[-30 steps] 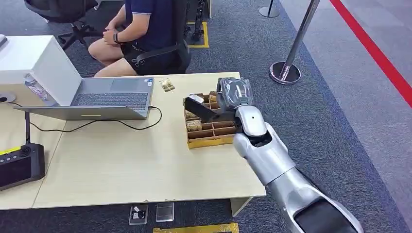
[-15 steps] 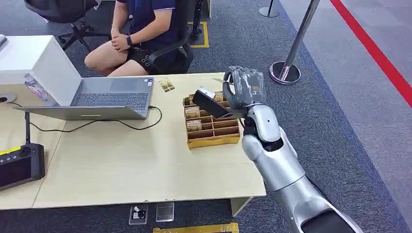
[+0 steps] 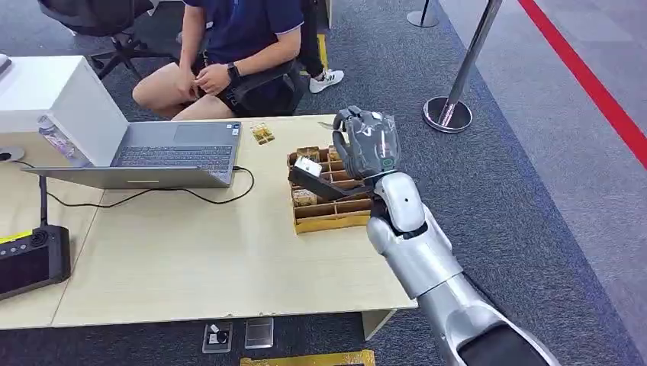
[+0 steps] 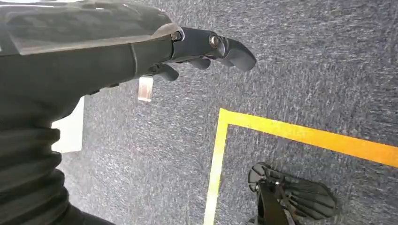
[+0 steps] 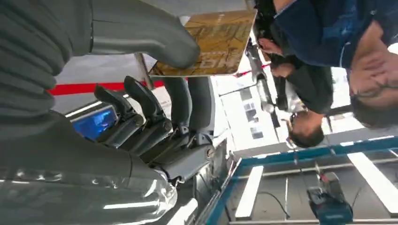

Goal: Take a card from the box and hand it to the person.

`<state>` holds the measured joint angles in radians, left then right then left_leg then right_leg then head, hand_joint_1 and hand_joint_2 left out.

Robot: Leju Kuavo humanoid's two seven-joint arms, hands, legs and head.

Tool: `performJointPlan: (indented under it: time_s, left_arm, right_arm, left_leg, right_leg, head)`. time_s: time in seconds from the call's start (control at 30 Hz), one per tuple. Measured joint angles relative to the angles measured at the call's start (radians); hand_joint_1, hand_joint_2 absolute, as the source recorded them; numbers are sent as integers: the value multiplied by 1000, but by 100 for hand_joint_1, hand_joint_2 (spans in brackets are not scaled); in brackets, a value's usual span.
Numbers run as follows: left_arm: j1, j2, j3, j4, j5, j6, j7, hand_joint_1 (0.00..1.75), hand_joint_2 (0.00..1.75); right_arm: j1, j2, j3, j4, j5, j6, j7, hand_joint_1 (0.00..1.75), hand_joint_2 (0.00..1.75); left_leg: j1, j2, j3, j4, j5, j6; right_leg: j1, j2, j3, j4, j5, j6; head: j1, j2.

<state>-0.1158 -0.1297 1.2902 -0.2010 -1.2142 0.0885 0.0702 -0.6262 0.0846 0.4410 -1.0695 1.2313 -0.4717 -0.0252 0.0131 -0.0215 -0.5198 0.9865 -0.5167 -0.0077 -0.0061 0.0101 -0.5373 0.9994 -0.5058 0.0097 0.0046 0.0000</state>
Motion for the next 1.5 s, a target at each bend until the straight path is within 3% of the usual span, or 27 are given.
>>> performJointPlan:
  time_s: [0.07, 0.23, 0.3, 0.67, 1.17, 1.2, 1.37, 1.4, 1.5]
  left_arm:
    - [-4, -2, -2, 0, -2, 1, 3, 0, 175]
    - [-13, -5, -15, 0, -21, 5, 13, 0, 175]
    - [-17, -5, -19, 0, -23, 7, 16, 0, 175]
    - [-31, -9, -32, 0, -41, 7, 19, 0, 175]
    - [-38, -10, -39, 0, -43, 0, 19, 0, 175]
    - [-38, -10, -39, 0, -43, -3, 17, 0, 175]
    - [-37, -10, -40, 0, -48, -12, -1, 0, 175]
    - [-37, -10, -40, 0, -48, -12, -2, 0, 0]
    - [-37, -10, -40, 0, -41, -7, -2, 0, 0]
  right_arm:
    - [-23, 17, 1, 59, 15, -32, -2, 164, 175]
    - [-95, 59, 2, 229, 105, -190, 17, 164, 175]
    - [-119, 73, 2, 276, 131, -215, 24, 164, 175]
    - [-196, 120, 2, 434, 269, -220, 91, 164, 175]
    - [-278, 151, 2, 620, 286, -221, 138, 164, 175]
    - [-280, 152, 2, 626, 286, -221, 139, 0, 0]
    - [-288, 154, 2, 651, 286, -221, 145, 0, 0]
    - [-290, 154, 2, 654, 285, -221, 146, 0, 0]
    - [-297, 155, 2, 664, 286, -221, 146, 0, 0]
  left_leg:
    - [0, 0, 0, 0, 0, 0]
    - [0, 0, 0, 0, 0, 0]
    - [0, 0, 0, 0, 0, 0]
    - [0, 0, 0, 0, 0, 0]
    - [0, 0, 0, 0, 0, 0]
    - [0, 0, 0, 0, 0, 0]
    - [0, 0, 0, 0, 0, 0]
    - [0, 0, 0, 0, 0, 0]
    - [0, 0, 0, 0, 0, 0]
  right_leg:
    - [0, 0, 0, 0, 0, 0]
    - [0, 0, 0, 0, 0, 0]
    - [0, 0, 0, 0, 0, 0]
    - [0, 0, 0, 0, 0, 0]
    - [0, 0, 0, 1, 0, 0]
    - [0, 0, 0, 1, 0, 0]
    - [0, 0, 0, 1, 0, 0]
    - [0, 0, 0, 1, 0, 0]
    - [0, 0, 0, 1, 0, 0]
  head:
    - [-1, 0]
    - [0, 0]
    - [0, 0]
    - [-1, 0]
    - [-1, 0]
    - [0, 0]
    - [0, 0]
    - [-1, 0]
    - [-1, 0]
